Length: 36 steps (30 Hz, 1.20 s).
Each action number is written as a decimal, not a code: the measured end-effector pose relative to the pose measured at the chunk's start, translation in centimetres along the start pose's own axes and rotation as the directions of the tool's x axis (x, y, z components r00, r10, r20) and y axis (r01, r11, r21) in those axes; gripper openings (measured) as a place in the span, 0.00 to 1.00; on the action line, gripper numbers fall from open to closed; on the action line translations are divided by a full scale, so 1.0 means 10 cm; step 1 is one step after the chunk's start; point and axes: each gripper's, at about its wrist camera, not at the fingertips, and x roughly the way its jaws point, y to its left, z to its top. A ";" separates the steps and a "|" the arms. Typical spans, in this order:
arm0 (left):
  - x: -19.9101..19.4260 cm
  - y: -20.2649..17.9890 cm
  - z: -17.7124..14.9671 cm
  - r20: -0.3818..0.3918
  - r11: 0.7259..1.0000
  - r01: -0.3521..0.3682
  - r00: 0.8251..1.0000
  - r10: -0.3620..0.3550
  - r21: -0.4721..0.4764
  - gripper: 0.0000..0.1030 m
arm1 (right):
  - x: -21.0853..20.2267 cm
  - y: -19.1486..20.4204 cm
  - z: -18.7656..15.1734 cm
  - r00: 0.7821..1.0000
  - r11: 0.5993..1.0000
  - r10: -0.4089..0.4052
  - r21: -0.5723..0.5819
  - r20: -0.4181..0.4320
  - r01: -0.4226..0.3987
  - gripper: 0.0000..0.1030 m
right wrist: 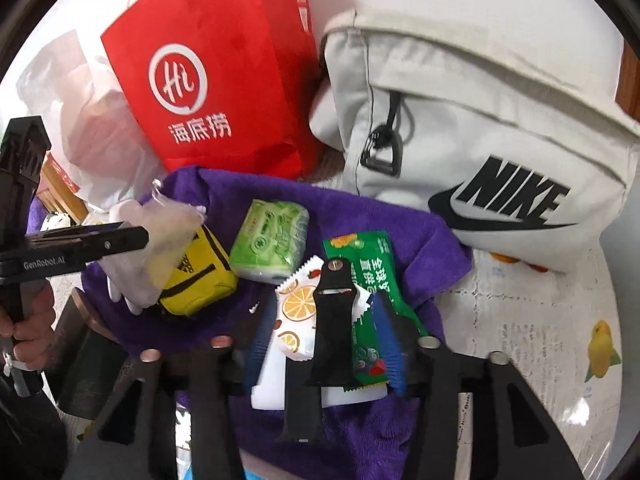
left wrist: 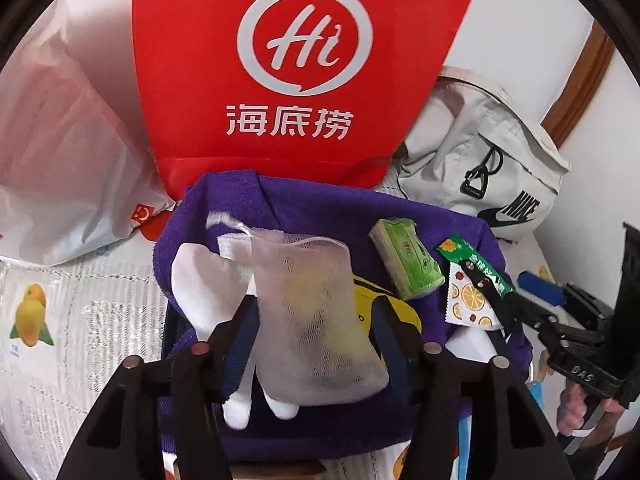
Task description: Organize soft objects
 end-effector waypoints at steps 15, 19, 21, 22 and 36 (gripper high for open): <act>-0.92 -0.20 -0.34 0.089 0.990 -0.139 0.987 0.136 0.034 0.77 | -0.86 0.22 -0.28 0.997 0.998 -0.024 0.061 0.074 0.019 0.67; -1.27 -0.27 -0.60 0.124 0.983 -0.179 0.977 0.174 0.029 0.81 | -1.17 0.37 -0.47 0.995 0.998 -0.039 0.059 0.092 0.034 0.72; -1.46 -0.33 -0.75 0.139 0.982 -0.184 0.974 0.178 0.029 0.84 | -1.33 0.48 -0.57 0.993 0.998 -0.048 0.056 0.107 0.042 0.76; -1.54 -0.36 -0.82 0.146 0.983 -0.184 0.973 0.178 0.030 0.88 | -1.41 0.53 -0.62 0.992 0.998 -0.049 0.054 0.113 0.043 0.77; -2.65 -0.70 -1.90 0.271 0.974 -0.225 0.938 0.215 0.004 1.00 | -2.47 1.00 -1.44 0.973 0.991 -0.123 0.074 0.196 0.111 0.99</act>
